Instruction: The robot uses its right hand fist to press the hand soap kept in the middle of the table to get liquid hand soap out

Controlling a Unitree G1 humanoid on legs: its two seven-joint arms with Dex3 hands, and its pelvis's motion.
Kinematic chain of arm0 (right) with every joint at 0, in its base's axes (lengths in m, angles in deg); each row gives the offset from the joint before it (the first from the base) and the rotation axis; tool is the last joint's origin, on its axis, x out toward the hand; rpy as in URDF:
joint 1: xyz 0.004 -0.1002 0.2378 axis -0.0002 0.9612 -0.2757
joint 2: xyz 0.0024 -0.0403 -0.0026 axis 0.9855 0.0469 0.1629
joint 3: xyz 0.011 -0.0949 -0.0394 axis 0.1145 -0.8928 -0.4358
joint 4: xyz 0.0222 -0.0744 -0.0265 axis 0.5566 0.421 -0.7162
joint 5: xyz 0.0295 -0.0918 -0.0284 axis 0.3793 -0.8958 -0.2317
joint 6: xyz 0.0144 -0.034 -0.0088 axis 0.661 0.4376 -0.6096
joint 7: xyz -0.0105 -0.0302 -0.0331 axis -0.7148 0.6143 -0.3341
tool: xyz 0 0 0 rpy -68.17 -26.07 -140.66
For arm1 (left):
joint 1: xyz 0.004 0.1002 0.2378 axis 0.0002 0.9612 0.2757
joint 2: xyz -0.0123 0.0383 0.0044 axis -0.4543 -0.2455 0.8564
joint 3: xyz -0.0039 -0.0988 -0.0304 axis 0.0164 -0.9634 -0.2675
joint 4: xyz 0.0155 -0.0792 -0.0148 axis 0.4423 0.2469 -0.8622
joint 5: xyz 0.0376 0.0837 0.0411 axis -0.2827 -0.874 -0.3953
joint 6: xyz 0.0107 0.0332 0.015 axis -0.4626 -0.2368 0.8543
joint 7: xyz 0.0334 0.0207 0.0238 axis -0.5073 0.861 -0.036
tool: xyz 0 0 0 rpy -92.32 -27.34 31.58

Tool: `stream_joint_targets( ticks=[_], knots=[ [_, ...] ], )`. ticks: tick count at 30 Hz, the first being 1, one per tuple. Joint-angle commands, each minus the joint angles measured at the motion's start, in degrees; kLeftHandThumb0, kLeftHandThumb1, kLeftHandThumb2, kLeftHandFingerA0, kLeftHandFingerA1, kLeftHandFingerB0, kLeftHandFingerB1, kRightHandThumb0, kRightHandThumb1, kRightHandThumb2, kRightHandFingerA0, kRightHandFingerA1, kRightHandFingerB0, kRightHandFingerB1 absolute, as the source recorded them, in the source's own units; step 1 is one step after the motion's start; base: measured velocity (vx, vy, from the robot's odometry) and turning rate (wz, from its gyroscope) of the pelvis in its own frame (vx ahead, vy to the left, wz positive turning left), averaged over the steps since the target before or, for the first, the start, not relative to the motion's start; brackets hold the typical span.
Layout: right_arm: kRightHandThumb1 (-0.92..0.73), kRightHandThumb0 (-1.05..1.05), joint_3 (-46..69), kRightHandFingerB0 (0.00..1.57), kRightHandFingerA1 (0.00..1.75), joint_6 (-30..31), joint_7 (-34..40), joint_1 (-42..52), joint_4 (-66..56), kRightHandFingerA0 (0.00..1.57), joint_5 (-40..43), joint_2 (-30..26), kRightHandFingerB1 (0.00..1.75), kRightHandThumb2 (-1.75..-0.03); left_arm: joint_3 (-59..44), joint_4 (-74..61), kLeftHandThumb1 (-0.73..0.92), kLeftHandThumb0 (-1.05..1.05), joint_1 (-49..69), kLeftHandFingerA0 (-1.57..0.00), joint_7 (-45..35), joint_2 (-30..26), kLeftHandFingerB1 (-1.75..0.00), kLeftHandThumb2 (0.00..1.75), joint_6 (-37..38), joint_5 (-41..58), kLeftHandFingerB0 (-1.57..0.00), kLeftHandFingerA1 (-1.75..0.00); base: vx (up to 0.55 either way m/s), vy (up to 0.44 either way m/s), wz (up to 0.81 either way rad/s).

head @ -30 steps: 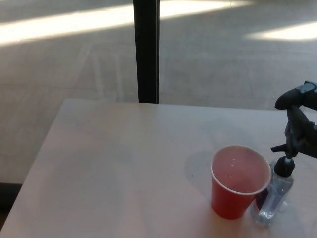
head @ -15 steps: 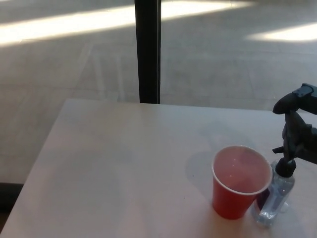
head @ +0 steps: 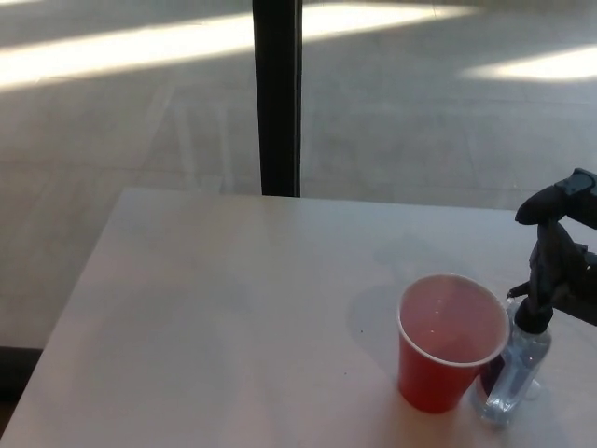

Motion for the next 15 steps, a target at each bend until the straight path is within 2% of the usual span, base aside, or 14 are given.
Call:
stream_joint_targets(
  ticks=[1, 4, 5, 8, 11, 12, 13, 15],
  knots=[
    [-0.70, -0.24, -2.15, 0.66, 1.75, 2.14, 1.26, 3.20, 2.02, 0.98, -2.92, 0.81, 1.48, -0.89, 0.07, 0.98, 0.50, -0.35, -0.27, -0.91, 0.63, -0.55, -0.82, 1.09, 0.48, 0.34, -0.64, -0.99, 0.00, 0.000, 0.00],
    [-0.72, -0.24, -2.37, 0.64, 1.75, 1.63, 0.81, 3.60, 2.33, 0.97, -2.57, 0.69, 1.49, -0.89, 0.09, -0.32, 0.50, -0.34, 0.33, -0.87, 0.57, -0.25, -0.82, 1.09, -0.12, 0.52, -0.63, -0.97, 0.00, 0.000, 0.00],
    [-0.71, -0.25, -2.46, 0.70, 1.75, 2.66, 1.75, 3.73, 2.06, 0.96, -2.66, 0.87, 1.39, -0.91, 0.05, -0.05, 0.50, -0.34, 0.29, -0.85, 0.48, -0.26, -0.81, 1.09, 0.18, 0.57, -0.63, -0.95, 0.00, 0.000, 0.00],
    [-0.73, -0.25, -2.33, 0.68, 1.75, 2.01, 1.62, 3.77, 2.71, 0.95, -2.59, 0.88, 1.44, -0.91, 0.04, 0.24, 0.51, -0.33, 0.17, -0.83, 0.34, -0.29, -0.81, 1.10, 0.10, 0.68, -0.62, -0.94, 0.00, 0.000, 0.00],
    [-0.72, -0.25, -1.91, 0.68, 1.75, 2.45, 2.22, 3.74, 2.86, 0.95, -2.27, 1.19, 1.40, -0.90, 0.54, 0.92, 0.50, -0.35, -0.17, -0.86, 0.51, -0.53, -0.82, 1.10, 0.42, 0.16, -0.64, -0.96, 0.00, 0.000, 0.00],
    [-0.73, -0.25, -1.90, 0.61, 1.75, 2.01, 2.36, 3.64, 3.19, 0.96, -2.44, 1.38, 1.51, -0.87, 0.52, 0.79, 0.51, -0.35, -0.18, -0.87, 0.64, -0.49, -0.82, 1.10, 0.37, 0.25, -0.64, -0.96, 0.00, 0.000, 0.00],
    [-0.73, -0.26, -1.86, 0.68, 1.75, 0.88, 1.91, 3.73, 3.70, 0.94, -2.68, 1.30, 1.42, -0.88, 0.54, 0.45, 0.51, -0.35, -0.16, -0.90, 0.72, -0.35, -0.84, 1.10, 0.18, 0.31, -0.66, -0.98, 0.00, 0.000, 0.00],
    [-0.74, -0.25, -1.83, 0.68, 1.75, 0.54, 1.82, 3.85, 3.81, 0.94, -2.66, 1.37, 1.39, -0.86, 0.46, 0.63, 0.51, -0.35, -0.31, -0.86, 0.51, -0.41, -0.82, 1.10, 0.09, 0.47, -0.64, -0.96, 0.00, 0.000, 0.00]
  ],
)
